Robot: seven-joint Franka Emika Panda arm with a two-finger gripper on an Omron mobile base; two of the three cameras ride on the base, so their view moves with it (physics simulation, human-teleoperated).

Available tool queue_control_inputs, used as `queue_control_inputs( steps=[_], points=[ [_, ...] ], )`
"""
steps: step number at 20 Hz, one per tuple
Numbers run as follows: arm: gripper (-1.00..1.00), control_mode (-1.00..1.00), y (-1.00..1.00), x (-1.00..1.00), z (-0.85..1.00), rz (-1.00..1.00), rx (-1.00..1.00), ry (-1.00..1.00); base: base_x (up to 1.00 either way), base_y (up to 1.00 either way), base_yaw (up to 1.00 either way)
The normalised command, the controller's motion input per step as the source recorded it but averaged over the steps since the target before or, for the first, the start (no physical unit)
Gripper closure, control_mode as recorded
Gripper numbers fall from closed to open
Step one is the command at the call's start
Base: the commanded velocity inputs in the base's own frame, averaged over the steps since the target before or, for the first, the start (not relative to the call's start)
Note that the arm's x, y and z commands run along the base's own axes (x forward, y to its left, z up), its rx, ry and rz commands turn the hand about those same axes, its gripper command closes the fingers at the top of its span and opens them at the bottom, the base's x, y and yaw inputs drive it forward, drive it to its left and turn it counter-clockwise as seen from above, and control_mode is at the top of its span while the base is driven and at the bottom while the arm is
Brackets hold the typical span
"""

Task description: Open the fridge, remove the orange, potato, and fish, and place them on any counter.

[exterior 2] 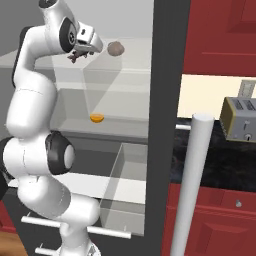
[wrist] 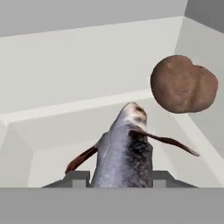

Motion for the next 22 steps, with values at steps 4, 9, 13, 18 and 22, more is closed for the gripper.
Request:
queue_control_inputs(
  steps=[4, 9, 13, 18, 22],
  points=[
    [1.0, -1.0, 0.0, -1.0, -0.19, 0.23, -0.01, -0.14, 0.0, 0.0, 0.0],
    [1.0, -1.0, 0.0, -1.0, -0.08, 0.17, 0.0, -0.02, 0.0, 0.0, 0.0],
    [1.0, -1.0, -0.02, -1.0, -0.23, 0.06, 0.0, 0.02, 0.0, 0.0, 0.0],
    [1.0, 1.0, 0.0, -0.19, -0.05, 0.0, 0.0, 0.0, -0.8, -0.07, 0.0],
    [1.0, 1.0, 0.0, 0.0, 0.0, 0.0, 0.0, 0.0, -1.0, -0.02, -0.08]
  ],
)
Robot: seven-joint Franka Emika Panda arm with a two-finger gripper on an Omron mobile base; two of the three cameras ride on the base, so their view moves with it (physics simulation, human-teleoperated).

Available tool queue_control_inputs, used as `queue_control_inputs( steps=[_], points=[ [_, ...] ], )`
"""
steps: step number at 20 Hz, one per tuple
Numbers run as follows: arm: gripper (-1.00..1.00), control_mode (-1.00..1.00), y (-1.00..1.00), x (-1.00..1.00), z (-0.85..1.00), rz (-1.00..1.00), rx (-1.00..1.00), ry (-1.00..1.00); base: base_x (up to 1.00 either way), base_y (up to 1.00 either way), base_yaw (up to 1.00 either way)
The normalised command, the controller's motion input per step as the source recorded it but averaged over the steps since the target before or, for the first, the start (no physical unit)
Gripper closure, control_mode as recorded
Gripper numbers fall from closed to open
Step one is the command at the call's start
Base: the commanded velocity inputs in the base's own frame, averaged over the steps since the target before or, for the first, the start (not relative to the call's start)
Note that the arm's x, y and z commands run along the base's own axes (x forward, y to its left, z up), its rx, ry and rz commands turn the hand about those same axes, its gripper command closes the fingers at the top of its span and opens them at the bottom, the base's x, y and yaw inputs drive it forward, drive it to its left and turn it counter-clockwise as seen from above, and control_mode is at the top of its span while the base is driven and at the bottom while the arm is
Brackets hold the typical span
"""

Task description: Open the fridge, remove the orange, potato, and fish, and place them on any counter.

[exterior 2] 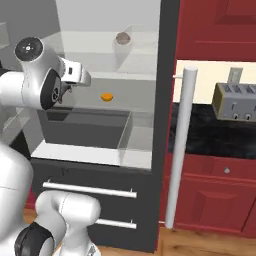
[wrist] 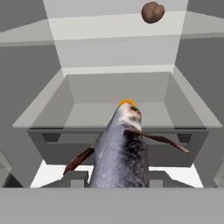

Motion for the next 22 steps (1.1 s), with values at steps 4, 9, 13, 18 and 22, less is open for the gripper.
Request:
queue_control_inputs(
  steps=[4, 9, 13, 18, 22],
  points=[
    [1.0, 1.0, 0.0, 0.0, 0.0, 0.0, 0.0, 0.0, -0.66, 0.01, -0.64],
    [1.0, 1.0, 0.0, 0.0, 0.0, 0.0, 0.0, 0.0, -0.58, 0.01, -0.85],
    [1.0, 1.0, 0.0, 0.0, 0.0, 0.0, 0.0, 0.0, -0.73, 0.0, -0.75],
    [1.0, 1.0, 0.0, 0.0, 0.0, 0.0, 0.0, 0.0, -0.6, -0.12, -0.75],
    [1.0, 1.0, 0.0, 0.0, 0.0, 0.0, 0.0, 0.0, -0.23, -0.36, -0.75]
  ],
)
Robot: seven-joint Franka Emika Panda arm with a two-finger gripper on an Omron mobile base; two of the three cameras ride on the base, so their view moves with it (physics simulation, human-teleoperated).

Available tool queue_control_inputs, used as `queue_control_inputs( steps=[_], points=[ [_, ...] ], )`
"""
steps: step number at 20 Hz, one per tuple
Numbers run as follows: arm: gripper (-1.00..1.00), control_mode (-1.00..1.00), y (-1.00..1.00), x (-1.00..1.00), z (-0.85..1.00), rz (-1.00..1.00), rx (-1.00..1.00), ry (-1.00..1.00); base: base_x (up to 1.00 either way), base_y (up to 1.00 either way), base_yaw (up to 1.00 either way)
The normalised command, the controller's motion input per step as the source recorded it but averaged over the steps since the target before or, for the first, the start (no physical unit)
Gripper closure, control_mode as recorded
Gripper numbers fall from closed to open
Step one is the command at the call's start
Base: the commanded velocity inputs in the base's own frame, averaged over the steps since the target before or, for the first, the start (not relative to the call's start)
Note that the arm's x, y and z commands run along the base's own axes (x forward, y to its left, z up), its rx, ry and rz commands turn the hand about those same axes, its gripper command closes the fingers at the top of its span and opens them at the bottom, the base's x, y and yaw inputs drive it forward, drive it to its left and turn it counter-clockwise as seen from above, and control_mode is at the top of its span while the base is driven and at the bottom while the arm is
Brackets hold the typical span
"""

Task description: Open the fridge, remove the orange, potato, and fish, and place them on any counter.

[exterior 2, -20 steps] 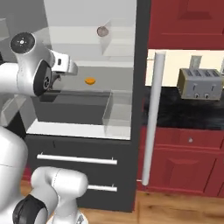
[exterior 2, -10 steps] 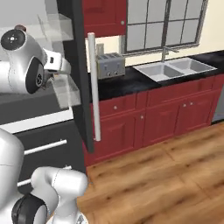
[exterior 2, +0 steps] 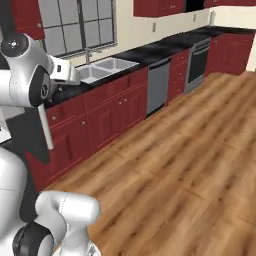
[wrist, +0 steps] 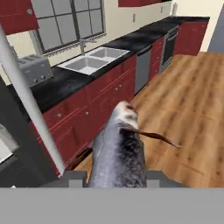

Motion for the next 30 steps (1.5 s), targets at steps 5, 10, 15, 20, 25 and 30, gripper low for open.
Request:
queue_control_inputs(
  steps=[5, 10, 15, 20, 25, 30],
  points=[
    [1.0, 1.0, 0.0, 0.0, 0.0, 0.0, 0.0, 0.0, 0.0, -0.34, -0.73],
    [1.0, 1.0, 0.0, 0.0, 0.0, 0.0, 0.0, 0.0, 0.19, -0.08, -0.61],
    [1.0, 1.0, 0.0, 0.0, 0.0, 0.0, 0.0, 0.0, 0.26, -0.32, -0.71],
    [1.0, 1.0, 0.0, 0.0, 0.0, 0.0, 0.0, 0.0, 0.67, -0.7, -0.3],
    [1.0, 1.0, 0.0, 0.0, 0.0, 0.0, 0.0, 0.0, 0.94, -0.49, 0.06],
    [1.0, 1.0, 0.0, 0.0, 0.0, 0.0, 0.0, 0.0, 0.99, -0.02, 0.3]
  ],
)
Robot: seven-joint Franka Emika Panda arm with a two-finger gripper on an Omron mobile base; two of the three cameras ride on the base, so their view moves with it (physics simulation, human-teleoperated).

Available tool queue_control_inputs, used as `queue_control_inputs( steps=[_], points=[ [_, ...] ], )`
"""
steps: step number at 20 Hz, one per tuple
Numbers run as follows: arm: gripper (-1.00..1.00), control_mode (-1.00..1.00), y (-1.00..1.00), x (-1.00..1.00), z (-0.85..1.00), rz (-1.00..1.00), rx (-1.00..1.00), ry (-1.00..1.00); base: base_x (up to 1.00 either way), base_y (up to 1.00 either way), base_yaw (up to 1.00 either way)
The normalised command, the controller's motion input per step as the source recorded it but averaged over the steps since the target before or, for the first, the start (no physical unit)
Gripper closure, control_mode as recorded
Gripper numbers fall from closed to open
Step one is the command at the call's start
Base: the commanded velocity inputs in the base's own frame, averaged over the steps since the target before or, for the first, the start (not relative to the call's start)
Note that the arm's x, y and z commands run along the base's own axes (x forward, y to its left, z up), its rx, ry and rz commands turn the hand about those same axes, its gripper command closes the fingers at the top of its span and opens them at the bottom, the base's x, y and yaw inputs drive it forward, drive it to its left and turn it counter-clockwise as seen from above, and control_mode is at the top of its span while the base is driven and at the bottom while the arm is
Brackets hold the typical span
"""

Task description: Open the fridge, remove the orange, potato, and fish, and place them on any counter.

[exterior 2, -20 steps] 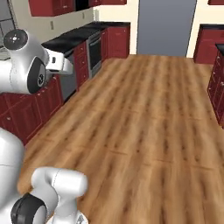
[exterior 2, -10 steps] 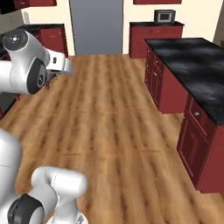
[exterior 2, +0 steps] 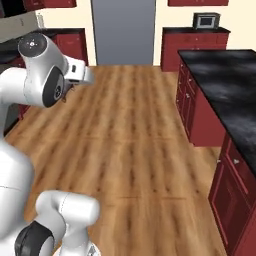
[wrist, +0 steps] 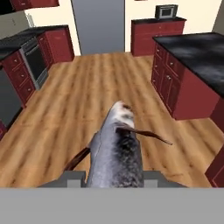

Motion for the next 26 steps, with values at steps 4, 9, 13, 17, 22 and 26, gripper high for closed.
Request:
queue_control_inputs(
  steps=[4, 9, 13, 17, 22, 26],
  points=[
    [1.0, 1.0, 0.0, 0.0, 0.0, 0.0, 0.0, 0.0, 0.98, -0.9, -0.06],
    [1.0, 1.0, 0.0, 0.0, 0.0, 0.0, 0.0, 0.0, 0.51, -1.0, -0.37],
    [1.0, 1.0, 0.0, 0.0, 0.0, 0.0, 0.0, 0.0, 0.19, -1.0, -0.55],
    [1.0, 1.0, 0.0, 0.0, 0.0, 0.0, 0.0, 0.0, 0.57, -1.0, -0.58],
    [1.0, -1.0, -0.13, 0.17, -0.03, -0.01, 0.0, 0.04, 0.44, -0.69, -0.25],
    [1.0, -1.0, -0.23, 0.88, -0.73, -0.1, -0.01, 0.32, 0.0, 0.0, 0.0]
  ],
)
